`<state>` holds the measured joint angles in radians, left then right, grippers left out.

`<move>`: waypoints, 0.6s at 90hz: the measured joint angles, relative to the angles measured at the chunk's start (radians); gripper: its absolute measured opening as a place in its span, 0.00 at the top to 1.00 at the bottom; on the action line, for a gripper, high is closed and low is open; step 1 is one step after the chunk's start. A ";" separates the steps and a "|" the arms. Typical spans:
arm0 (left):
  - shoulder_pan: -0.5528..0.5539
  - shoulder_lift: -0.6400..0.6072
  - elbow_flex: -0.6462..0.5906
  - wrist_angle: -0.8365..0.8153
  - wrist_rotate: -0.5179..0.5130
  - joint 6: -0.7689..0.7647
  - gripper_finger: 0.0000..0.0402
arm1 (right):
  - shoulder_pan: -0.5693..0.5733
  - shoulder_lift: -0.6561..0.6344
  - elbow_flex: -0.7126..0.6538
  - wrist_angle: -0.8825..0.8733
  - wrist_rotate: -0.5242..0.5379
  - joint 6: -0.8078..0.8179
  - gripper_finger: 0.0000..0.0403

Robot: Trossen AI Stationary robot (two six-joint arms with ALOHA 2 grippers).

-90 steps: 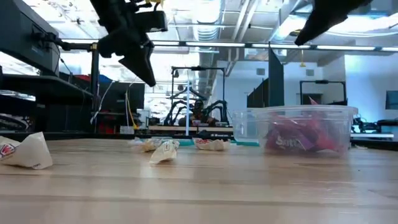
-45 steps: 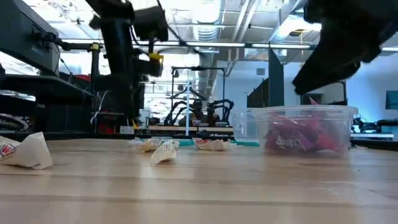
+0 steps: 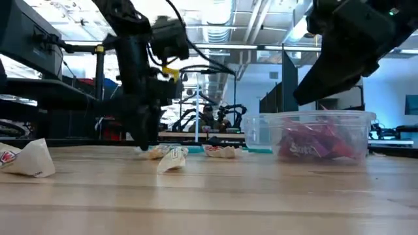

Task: Sort candy
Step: Close the big round transparent bin

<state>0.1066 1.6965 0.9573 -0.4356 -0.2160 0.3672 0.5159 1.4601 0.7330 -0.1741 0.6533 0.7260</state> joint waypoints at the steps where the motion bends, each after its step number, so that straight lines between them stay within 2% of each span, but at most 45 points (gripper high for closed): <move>1: 0.002 0.003 0.000 0.003 -0.002 0.000 0.62 | 0.001 0.000 0.000 0.000 0.000 0.000 0.46; 31: 0.028 0.065 0.006 0.002 0.024 -0.005 0.64 | 0.006 0.000 0.000 0.005 0.000 0.000 0.46; 42: 0.028 0.067 0.005 0.001 0.030 -0.014 0.72 | 0.007 0.000 0.000 0.004 0.000 -0.001 0.46; 54: 0.026 0.068 0.004 -0.004 0.028 -0.021 0.88 | 0.007 0.000 0.000 0.004 0.000 -0.001 0.46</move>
<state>0.1329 1.7642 0.9611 -0.4400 -0.1877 0.3463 0.5228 1.4601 0.7330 -0.1703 0.6533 0.7250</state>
